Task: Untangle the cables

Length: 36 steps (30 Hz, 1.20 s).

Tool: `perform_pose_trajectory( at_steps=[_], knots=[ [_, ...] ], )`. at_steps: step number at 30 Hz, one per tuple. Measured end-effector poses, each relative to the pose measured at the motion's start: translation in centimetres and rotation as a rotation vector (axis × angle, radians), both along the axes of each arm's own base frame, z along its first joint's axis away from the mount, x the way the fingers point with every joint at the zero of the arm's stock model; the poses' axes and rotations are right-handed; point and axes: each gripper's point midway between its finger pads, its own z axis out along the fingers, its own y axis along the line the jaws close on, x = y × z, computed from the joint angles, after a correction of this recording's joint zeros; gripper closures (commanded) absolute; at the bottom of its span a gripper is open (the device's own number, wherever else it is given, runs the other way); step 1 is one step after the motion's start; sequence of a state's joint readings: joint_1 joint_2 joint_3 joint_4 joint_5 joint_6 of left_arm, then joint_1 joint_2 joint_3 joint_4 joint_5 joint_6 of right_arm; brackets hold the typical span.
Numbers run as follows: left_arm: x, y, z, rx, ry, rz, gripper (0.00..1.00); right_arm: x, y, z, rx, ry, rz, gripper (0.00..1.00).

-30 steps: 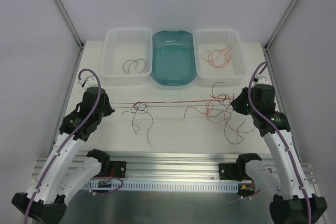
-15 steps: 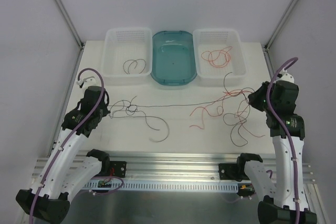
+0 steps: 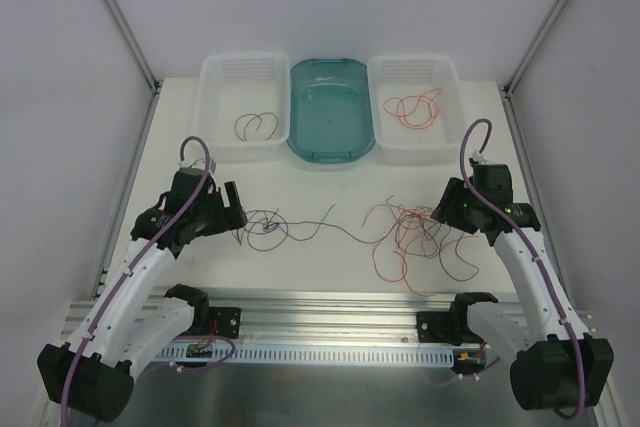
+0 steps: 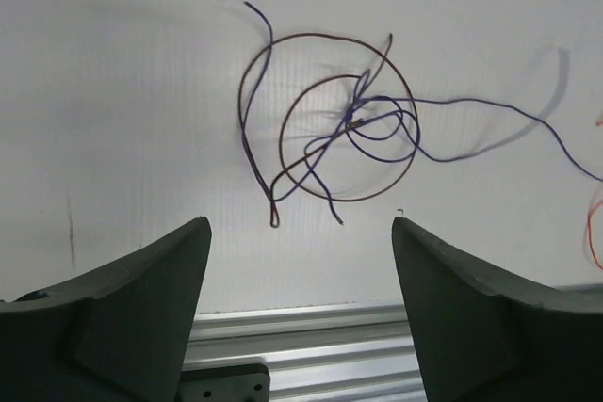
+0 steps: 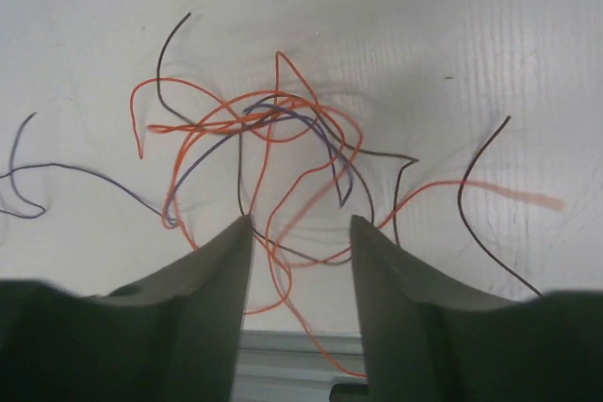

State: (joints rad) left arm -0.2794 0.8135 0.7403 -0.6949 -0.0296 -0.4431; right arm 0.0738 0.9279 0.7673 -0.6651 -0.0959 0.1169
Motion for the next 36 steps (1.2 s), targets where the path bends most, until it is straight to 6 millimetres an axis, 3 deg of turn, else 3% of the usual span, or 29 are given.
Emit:
perform_pose_trajectory(
  at_steps=[3, 6, 14, 17, 21, 28, 36],
  knots=[
    [-0.3, -1.3, 0.2, -0.056, 0.006, -0.055, 0.16, 0.0, 0.9, -0.2, -0.031, -0.005, 0.048, 0.27],
    [-0.7, -2.7, 0.3, -0.103, 0.025, -0.111, 0.16, -0.2, 2.6, 0.0, -0.069, -0.020, 0.127, 0.19],
    [-2.2, -7.0, -0.8, -0.061, 0.096, -0.295, 0.31, -0.2, 9.3, 3.5, -0.075, -0.156, 0.377, 0.18],
    [-1.3, -7.4, -0.8, -0.014, 0.092, -0.291, 0.38, -0.4, 12.0, 4.4, -0.066, -0.197, 0.448, 0.18],
    [0.1, -8.0, -1.6, 0.046, 0.097, -0.293, 0.42, -0.6, 14.8, 3.8, -0.065, -0.193, 0.510, 0.19],
    [1.1, -9.8, -4.9, 0.143, 0.146, -0.364, 0.54, -0.5, 16.8, 2.3, -0.060, -0.165, 0.534, 0.19],
    [2.2, -9.6, -8.7, 0.260, 0.198, -0.371, 0.65, -0.4, 18.1, 1.9, -0.026, -0.179, 0.545, 0.19]
  ],
)
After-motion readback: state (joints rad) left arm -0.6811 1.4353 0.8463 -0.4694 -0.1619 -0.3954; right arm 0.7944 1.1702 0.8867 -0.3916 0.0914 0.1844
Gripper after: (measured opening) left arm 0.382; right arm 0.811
